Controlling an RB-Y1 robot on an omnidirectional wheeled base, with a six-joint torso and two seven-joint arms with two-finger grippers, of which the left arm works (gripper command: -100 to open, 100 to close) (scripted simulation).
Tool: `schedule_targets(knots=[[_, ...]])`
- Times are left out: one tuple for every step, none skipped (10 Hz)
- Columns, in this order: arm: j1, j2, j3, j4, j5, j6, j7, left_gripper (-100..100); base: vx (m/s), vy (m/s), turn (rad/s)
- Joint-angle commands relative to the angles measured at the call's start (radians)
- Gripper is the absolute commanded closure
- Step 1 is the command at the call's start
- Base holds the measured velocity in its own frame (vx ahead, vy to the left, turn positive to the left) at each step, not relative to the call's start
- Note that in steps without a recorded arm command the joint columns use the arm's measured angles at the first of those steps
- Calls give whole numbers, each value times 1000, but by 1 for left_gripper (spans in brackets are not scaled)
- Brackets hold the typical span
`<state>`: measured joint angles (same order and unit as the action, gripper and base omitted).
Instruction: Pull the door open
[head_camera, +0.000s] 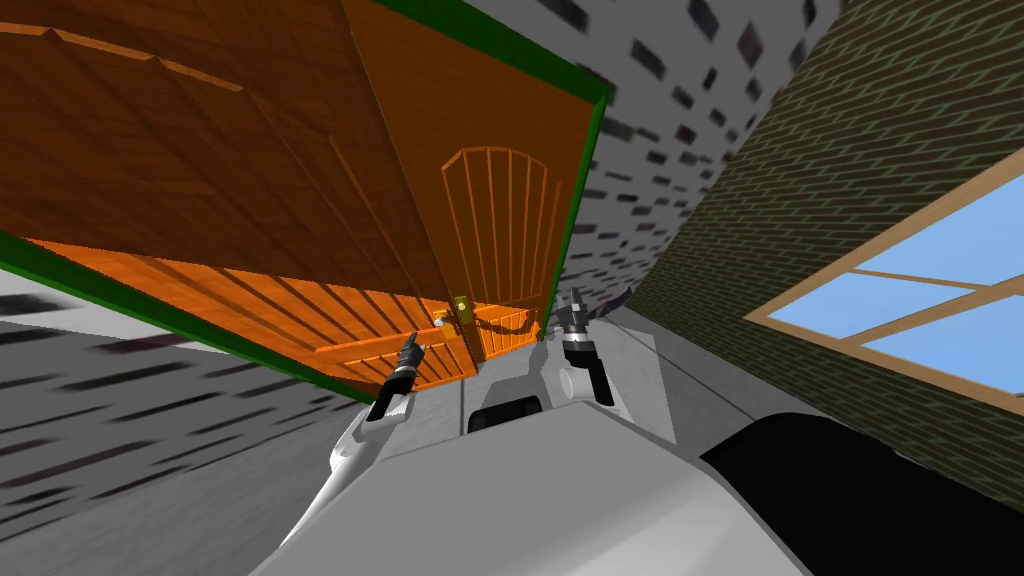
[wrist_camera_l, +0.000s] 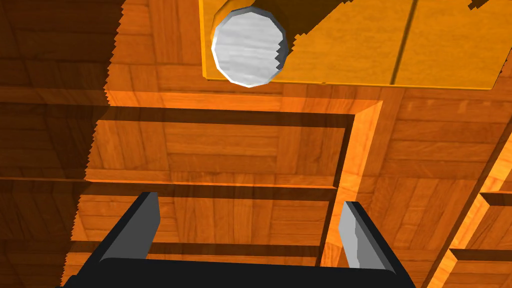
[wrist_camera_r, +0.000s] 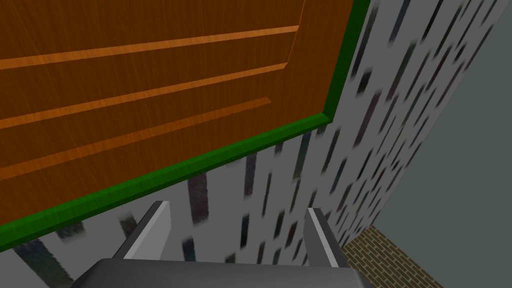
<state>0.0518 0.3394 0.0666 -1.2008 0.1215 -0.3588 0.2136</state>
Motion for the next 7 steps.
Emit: schedule_targets(knots=[[-9, -6, 4, 7, -1, -1, -5, -100, 207, 34, -39], [-16, -9, 3, 8, -2, -2, -7, -100, 203, -33, -79], [-24, -13, -1, 7, -3, -3, -8, -100, 197, -75, -86], [-33, -17, -6, 5, -4, -4, -9, -100, 189, -83, -101], [-25, -13, -3, 2, -3, -2, -7, -100, 83, -37, -17], [-25, -13, -3, 2, -3, -2, -7, 100, -9, 2, 18], [-25, -13, -3, 2, -3, -2, -7, 100, -27, 14, -13]])
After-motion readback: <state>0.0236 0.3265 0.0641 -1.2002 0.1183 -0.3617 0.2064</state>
